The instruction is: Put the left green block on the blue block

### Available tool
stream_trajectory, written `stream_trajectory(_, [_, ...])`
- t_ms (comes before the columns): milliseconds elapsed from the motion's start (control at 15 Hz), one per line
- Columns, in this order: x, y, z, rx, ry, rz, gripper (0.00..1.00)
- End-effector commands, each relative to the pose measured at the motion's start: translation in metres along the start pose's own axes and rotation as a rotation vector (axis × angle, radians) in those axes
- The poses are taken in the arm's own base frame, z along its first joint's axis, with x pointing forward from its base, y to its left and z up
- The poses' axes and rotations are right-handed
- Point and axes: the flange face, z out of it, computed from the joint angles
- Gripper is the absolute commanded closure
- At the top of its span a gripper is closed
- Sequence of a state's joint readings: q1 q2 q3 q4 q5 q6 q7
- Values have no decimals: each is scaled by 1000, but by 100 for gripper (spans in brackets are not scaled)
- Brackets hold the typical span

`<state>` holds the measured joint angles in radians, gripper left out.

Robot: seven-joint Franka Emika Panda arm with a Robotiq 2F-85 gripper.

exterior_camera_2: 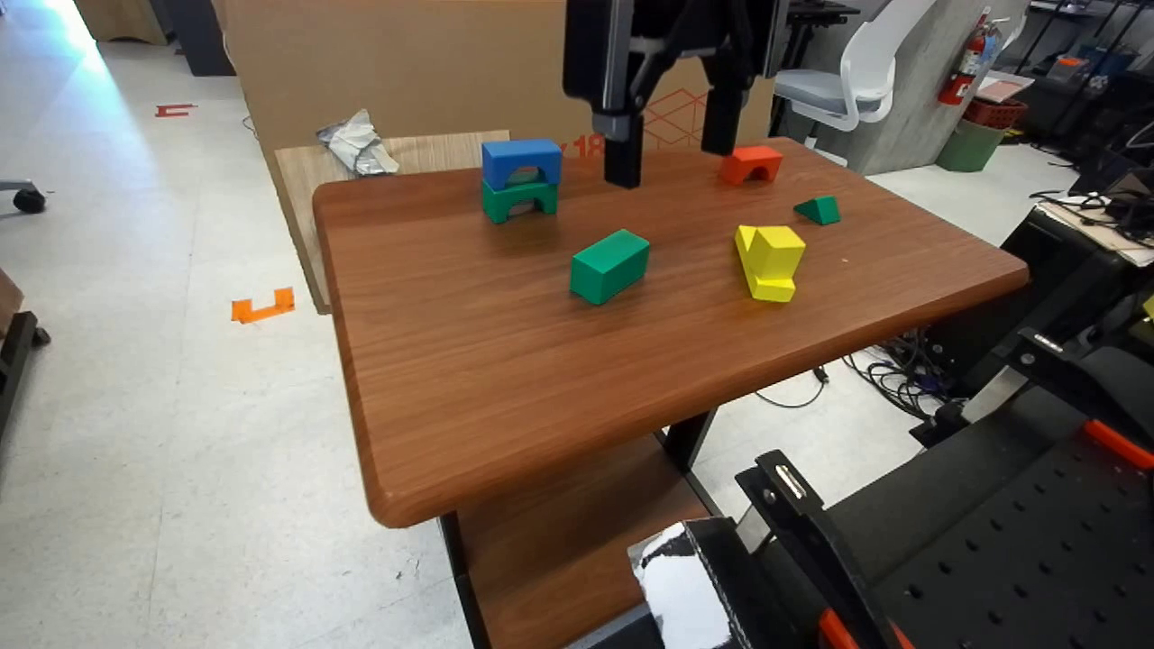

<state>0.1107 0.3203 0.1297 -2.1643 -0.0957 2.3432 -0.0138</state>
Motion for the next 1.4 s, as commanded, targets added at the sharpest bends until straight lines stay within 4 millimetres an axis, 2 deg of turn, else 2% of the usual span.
stream_trajectory(0, [15, -2, 17, -30, 22, 12, 0])
stream_trajectory(533, [28, -6, 51, -122, 58, -11, 0])
stream_trajectory(933, [33, -18, 58, -126, 47, -45, 0])
stream_trajectory(1333, [37, -18, 73, -125, 11, -48, 0])
